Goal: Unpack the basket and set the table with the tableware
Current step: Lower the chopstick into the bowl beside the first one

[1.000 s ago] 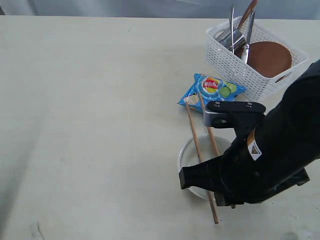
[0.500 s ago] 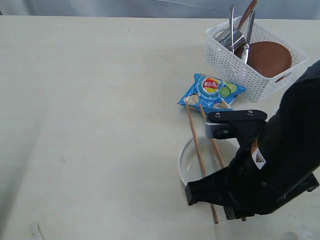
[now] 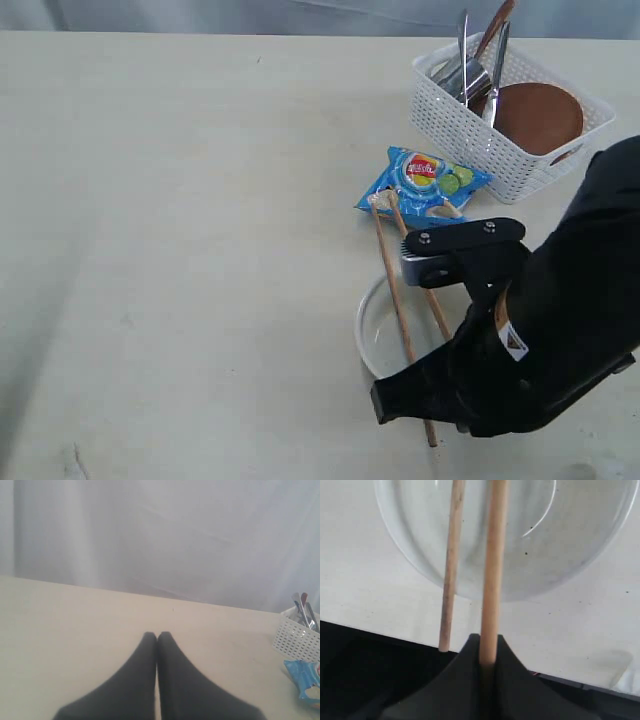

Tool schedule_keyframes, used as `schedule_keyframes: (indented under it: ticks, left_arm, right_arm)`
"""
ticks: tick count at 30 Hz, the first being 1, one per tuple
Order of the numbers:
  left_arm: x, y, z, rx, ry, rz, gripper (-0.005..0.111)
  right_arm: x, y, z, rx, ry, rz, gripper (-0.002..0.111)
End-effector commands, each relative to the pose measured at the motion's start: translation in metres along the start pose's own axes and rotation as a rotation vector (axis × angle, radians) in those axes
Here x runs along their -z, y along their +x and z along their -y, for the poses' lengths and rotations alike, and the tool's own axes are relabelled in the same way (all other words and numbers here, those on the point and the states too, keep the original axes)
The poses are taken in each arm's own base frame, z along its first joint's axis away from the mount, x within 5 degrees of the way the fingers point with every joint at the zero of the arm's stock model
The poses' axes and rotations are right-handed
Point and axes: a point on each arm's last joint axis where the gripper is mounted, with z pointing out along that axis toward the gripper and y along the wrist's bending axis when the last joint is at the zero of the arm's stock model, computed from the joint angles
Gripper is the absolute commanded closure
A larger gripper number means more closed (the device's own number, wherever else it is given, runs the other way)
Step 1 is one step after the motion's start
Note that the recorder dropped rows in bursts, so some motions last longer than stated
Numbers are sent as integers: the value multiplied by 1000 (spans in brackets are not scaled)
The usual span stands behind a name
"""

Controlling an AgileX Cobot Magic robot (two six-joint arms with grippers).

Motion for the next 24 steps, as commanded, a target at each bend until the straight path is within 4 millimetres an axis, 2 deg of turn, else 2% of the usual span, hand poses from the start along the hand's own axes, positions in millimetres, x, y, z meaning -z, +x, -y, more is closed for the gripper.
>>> schedule_keyframes:
  ticks: [1, 7, 13, 24]
  left_arm:
    - [0, 1, 0, -15, 1, -3, 107]
    - [0, 1, 0, -15, 1, -3, 107]
    - [0, 1, 0, -15, 1, -3, 107]
    - [0, 1, 0, -15, 1, -1, 107]
  right_arm:
    - [-11, 9, 8, -21, -4, 13, 109]
    - [-12, 25, 22, -70, -51, 59, 109]
    - [-4, 24, 21, -74, -129, 142, 109]
    - [-30, 11, 11, -54, -82, 106, 109]
